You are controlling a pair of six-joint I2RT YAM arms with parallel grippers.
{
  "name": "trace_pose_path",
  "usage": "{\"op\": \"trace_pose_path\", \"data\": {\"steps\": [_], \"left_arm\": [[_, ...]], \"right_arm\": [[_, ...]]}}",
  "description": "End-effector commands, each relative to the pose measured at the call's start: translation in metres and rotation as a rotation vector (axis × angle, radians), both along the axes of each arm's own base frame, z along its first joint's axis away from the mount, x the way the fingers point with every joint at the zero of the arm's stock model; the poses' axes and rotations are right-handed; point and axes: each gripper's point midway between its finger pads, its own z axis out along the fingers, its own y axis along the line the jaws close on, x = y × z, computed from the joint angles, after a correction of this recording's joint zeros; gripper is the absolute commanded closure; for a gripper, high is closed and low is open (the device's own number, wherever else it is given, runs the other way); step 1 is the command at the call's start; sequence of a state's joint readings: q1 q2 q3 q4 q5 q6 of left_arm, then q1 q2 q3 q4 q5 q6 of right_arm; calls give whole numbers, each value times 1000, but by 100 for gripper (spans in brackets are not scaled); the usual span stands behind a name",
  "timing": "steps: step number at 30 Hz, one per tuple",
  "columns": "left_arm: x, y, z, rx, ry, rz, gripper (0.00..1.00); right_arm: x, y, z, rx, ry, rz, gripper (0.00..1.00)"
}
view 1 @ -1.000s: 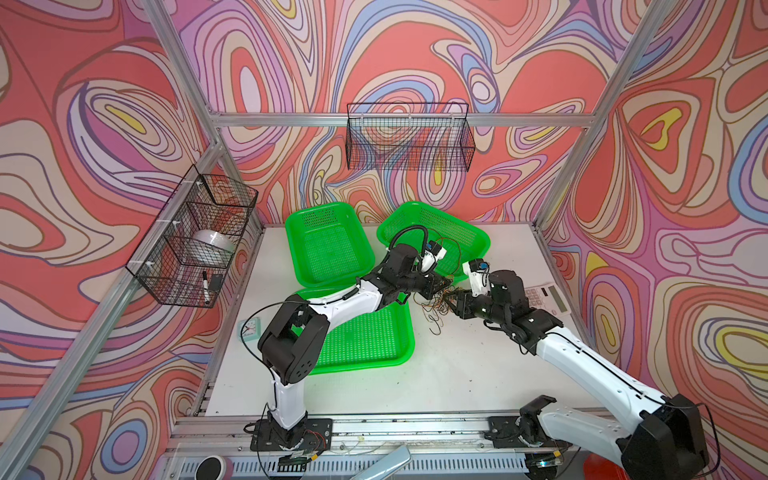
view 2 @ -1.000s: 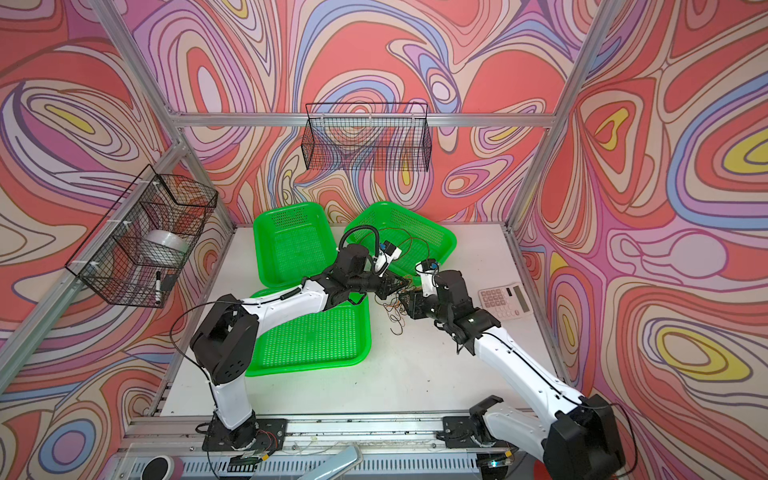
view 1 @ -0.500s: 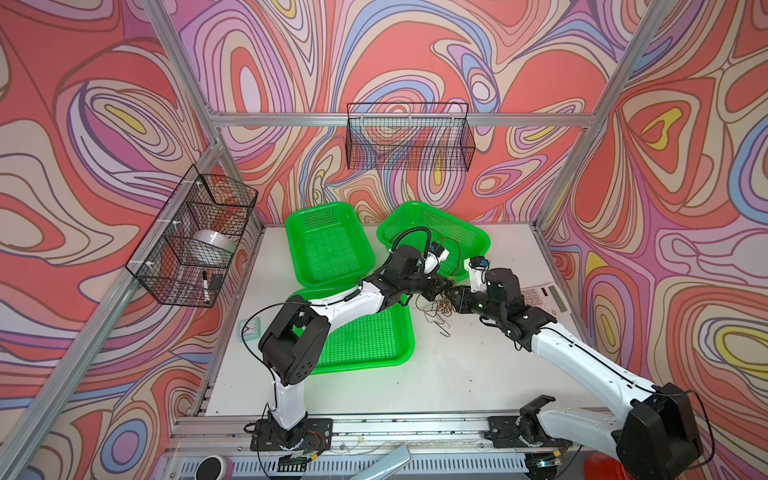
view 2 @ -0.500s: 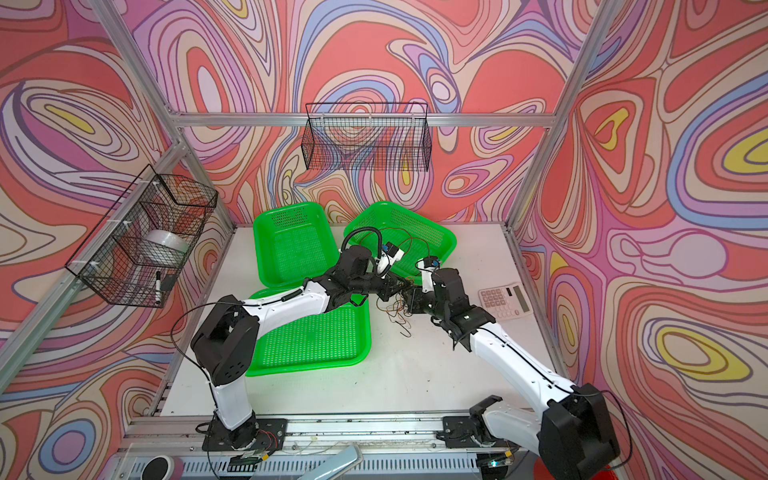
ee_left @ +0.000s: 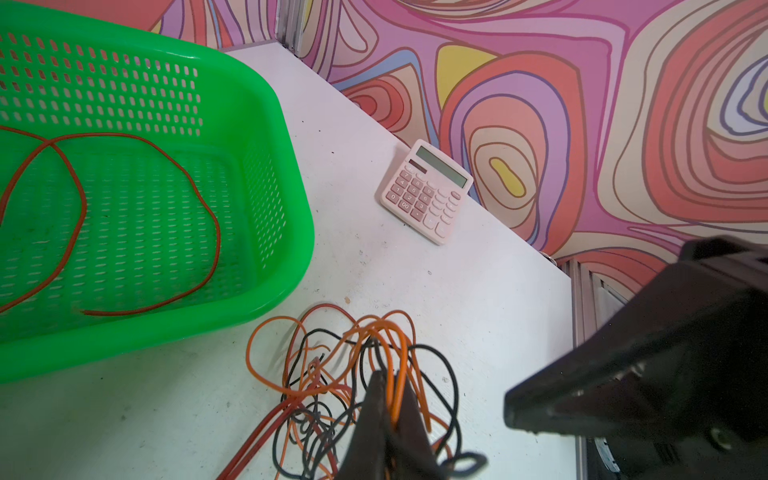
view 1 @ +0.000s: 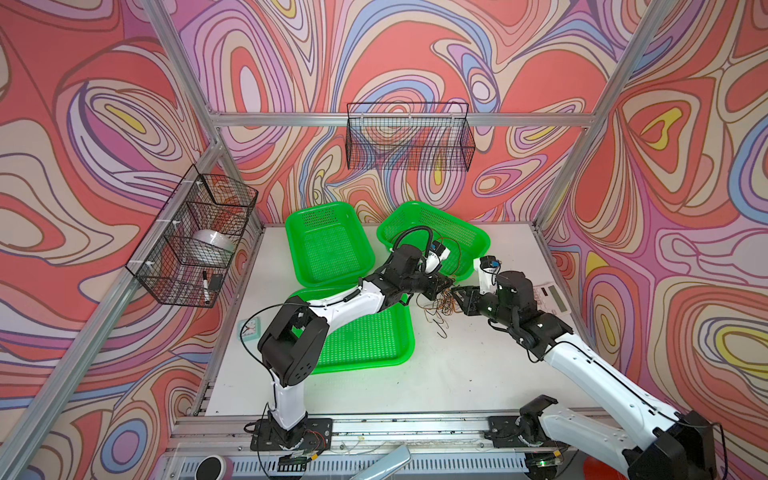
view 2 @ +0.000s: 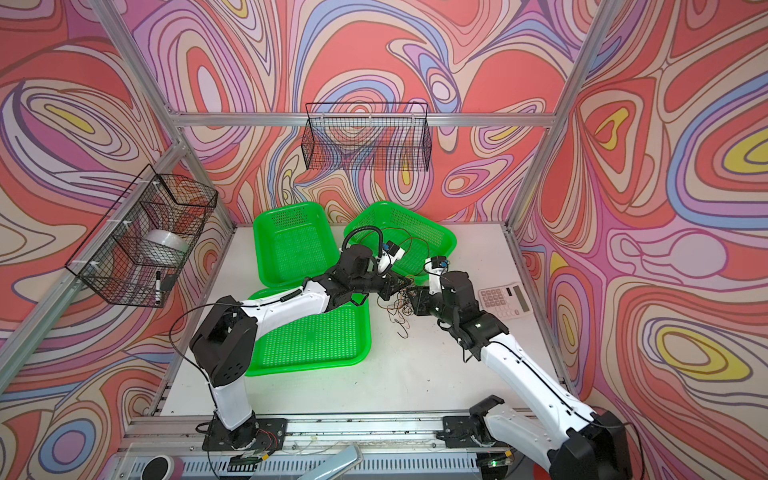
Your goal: Untangle the cables
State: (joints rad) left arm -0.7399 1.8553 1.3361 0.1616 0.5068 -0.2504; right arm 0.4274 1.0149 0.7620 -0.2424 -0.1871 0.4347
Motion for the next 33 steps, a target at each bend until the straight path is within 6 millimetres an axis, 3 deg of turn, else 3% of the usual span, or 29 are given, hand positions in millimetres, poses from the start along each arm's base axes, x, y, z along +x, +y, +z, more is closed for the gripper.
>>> {"op": "trace_pose_path", "data": {"steps": [1, 10, 26, 33], "left_arm": [[2, -1, 37, -46, -69, 10, 100], [8, -1, 46, -60, -53, 44, 100], [1, -3, 52, -72, -52, 31, 100], [0, -6, 49, -77, -39, 29, 100]], "right_arm": [[-11, 12, -6, 11, 32, 73, 70], [-15, 37, -19, -8, 55, 149, 73], [9, 24, -34, -82, 41, 25, 72], [21, 35, -25, -58, -7, 51, 72]]}}
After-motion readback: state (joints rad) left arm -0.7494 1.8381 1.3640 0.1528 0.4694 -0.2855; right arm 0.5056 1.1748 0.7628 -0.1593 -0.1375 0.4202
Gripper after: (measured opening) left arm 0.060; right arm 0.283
